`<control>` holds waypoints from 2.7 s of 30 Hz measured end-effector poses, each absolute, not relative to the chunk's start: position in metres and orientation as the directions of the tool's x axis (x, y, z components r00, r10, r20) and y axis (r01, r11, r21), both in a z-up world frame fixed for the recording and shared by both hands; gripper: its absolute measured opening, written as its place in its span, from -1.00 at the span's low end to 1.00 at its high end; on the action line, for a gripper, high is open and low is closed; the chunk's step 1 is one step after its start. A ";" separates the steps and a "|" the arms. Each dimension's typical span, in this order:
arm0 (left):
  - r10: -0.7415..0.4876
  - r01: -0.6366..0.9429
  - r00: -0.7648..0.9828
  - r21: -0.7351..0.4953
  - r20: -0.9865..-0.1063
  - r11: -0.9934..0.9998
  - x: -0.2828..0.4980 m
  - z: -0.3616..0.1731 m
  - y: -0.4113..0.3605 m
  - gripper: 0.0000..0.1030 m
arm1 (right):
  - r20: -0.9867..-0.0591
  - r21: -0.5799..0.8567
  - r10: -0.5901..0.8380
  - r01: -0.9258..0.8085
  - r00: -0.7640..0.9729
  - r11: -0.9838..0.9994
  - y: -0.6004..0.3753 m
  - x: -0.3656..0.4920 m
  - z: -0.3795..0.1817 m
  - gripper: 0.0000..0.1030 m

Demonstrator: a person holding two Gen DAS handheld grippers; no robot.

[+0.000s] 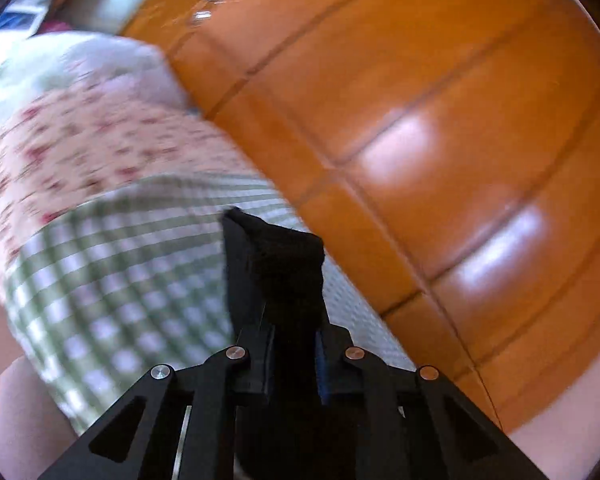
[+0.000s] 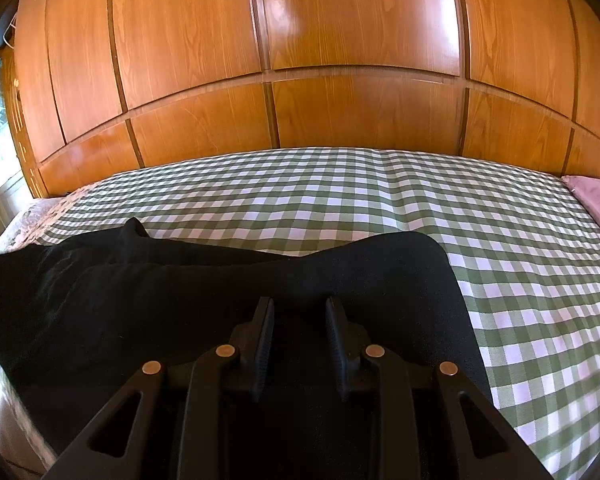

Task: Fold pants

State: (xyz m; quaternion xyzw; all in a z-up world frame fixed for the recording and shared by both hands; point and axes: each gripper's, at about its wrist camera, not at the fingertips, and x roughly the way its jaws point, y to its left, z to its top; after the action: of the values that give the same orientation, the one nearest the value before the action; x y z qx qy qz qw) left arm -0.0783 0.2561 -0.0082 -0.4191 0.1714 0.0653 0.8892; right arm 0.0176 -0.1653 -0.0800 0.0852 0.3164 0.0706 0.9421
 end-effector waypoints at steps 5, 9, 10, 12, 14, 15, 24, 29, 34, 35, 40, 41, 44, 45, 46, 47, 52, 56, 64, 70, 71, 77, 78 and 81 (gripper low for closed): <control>-0.148 -0.079 0.950 -0.670 -0.275 0.738 -0.061 0.033 0.212 -0.71 | -0.578 0.252 0.216 -0.080 0.787 0.965 -0.165 0.012 -0.077 -0.14; -0.261 0.061 0.934 -0.611 -0.244 0.789 -0.054 0.051 0.162 -0.71 | -0.577 0.248 0.219 -0.086 0.787 0.965 -0.163 0.006 -0.078 -0.13; -0.295 0.096 0.924 -0.600 -0.243 0.794 -0.053 0.052 0.149 -0.71 | -0.576 0.256 0.223 -0.086 0.787 0.963 -0.164 0.005 -0.078 -0.13; -0.352 0.153 0.903 -0.581 -0.247 0.800 -0.050 0.052 0.126 -0.71 | -0.576 0.280 0.234 -0.080 0.783 0.957 -0.167 0.004 -0.077 -0.13; -0.413 0.207 0.872 -0.568 -0.261 0.796 -0.046 0.047 0.103 -0.71 | -0.574 0.318 0.259 -0.080 0.777 0.945 -0.171 0.002 -0.077 -0.05; -0.443 0.234 0.854 -0.561 -0.271 0.794 -0.043 0.044 0.092 -0.71 | -0.572 0.340 0.275 -0.082 0.773 0.937 -0.173 0.002 -0.076 -0.02; -0.601 0.362 0.713 -0.544 -0.362 0.757 -0.030 0.009 0.023 -0.71 | -0.532 0.453 0.372 -0.116 0.761 0.884 -0.189 -0.013 -0.071 0.07; -0.628 0.411 0.649 -0.496 -0.430 0.765 -0.025 -0.013 -0.006 -0.71 | -0.396 0.699 0.549 -0.146 0.736 0.700 -0.227 -0.019 -0.072 0.06; -0.615 0.449 0.591 -0.421 -0.523 0.789 -0.026 -0.037 -0.041 -0.70 | -0.296 0.850 0.687 -0.144 0.664 0.506 -0.243 -0.017 -0.082 0.07; -0.607 0.452 0.594 -0.405 -0.528 0.795 -0.028 -0.037 -0.044 -0.69 | -0.301 0.856 0.691 -0.135 0.657 0.500 -0.243 -0.017 -0.084 0.07; -0.645 0.511 0.560 -0.395 -0.521 0.763 -0.044 -0.028 -0.049 -0.32 | -0.337 0.837 0.696 -0.137 0.634 0.530 -0.228 -0.014 -0.082 0.07; -0.657 0.522 0.549 -0.402 -0.516 0.752 -0.042 -0.025 -0.050 -0.31 | -0.339 0.834 0.702 -0.145 0.627 0.533 -0.226 -0.012 -0.082 0.07; -0.687 0.532 0.545 -0.434 -0.481 0.727 -0.052 -0.017 -0.041 -0.31 | -0.353 0.832 0.724 -0.155 0.593 0.532 -0.211 -0.007 -0.083 0.07; -0.690 0.522 0.552 -0.451 -0.468 0.724 -0.053 -0.015 -0.036 -0.31 | -0.361 0.830 0.727 -0.154 0.584 0.536 -0.205 -0.006 -0.083 0.07; -0.685 0.501 0.567 -0.469 -0.457 0.727 -0.053 -0.014 -0.028 -0.32 | -0.372 0.825 0.726 -0.153 0.579 0.545 -0.200 -0.005 -0.083 0.06; -0.669 0.472 0.588 -0.479 -0.454 0.740 -0.053 -0.012 -0.021 -0.31 | -0.388 0.814 0.721 -0.154 0.574 0.561 -0.192 -0.004 -0.083 0.05; -0.551 0.311 0.720 -0.514 -0.421 0.799 -0.050 -0.003 0.032 -0.31 | -0.516 0.681 0.628 -0.166 0.583 0.714 -0.172 -0.001 -0.079 -0.66; -0.334 0.106 0.826 -0.458 -0.453 0.883 -0.039 -0.002 0.070 -0.31 | -0.503 0.680 0.622 -0.170 0.600 0.713 -0.169 0.005 -0.081 -0.79; -0.265 -0.070 0.790 -0.511 -0.553 0.857 -0.029 -0.034 0.109 -0.31 | -0.433 0.610 0.568 -0.236 0.700 0.757 -0.181 -0.018 -0.034 -0.92; -0.276 0.011 0.784 -0.432 -0.556 0.902 -0.031 -0.031 0.078 -0.30 | -0.452 0.574 0.577 -0.273 0.681 0.772 -0.190 -0.015 -0.023 -0.89; -0.272 0.012 0.783 -0.424 -0.559 0.906 -0.030 -0.031 0.076 -0.30 | -0.483 0.569 0.565 -0.250 0.669 0.783 -0.189 -0.011 -0.031 -0.86; -0.273 -0.029 0.762 -0.452 -0.588 0.892 -0.028 -0.041 0.091 -0.24 | -0.546 0.612 0.560 -0.159 0.623 0.775 -0.199 -0.006 -0.074 0.10; -0.279 -0.032 0.755 -0.459 -0.593 0.888 -0.029 -0.044 0.094 -0.23 | -0.545 0.635 0.570 -0.142 0.615 0.759 -0.201 -0.004 -0.080 0.10; -0.279 -0.041 0.742 -0.457 -0.610 0.889 -0.030 -0.051 0.097 -0.20 | -0.505 0.690 0.623 -0.154 0.597 0.707 -0.202 0.001 -0.087 0.10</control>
State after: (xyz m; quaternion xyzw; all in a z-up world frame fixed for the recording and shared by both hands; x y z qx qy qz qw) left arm -0.0301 0.0966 -0.0514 -0.2265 0.3532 -0.0657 0.9053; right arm 0.0009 -0.2024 -0.0874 0.3051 0.3845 0.2312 0.8400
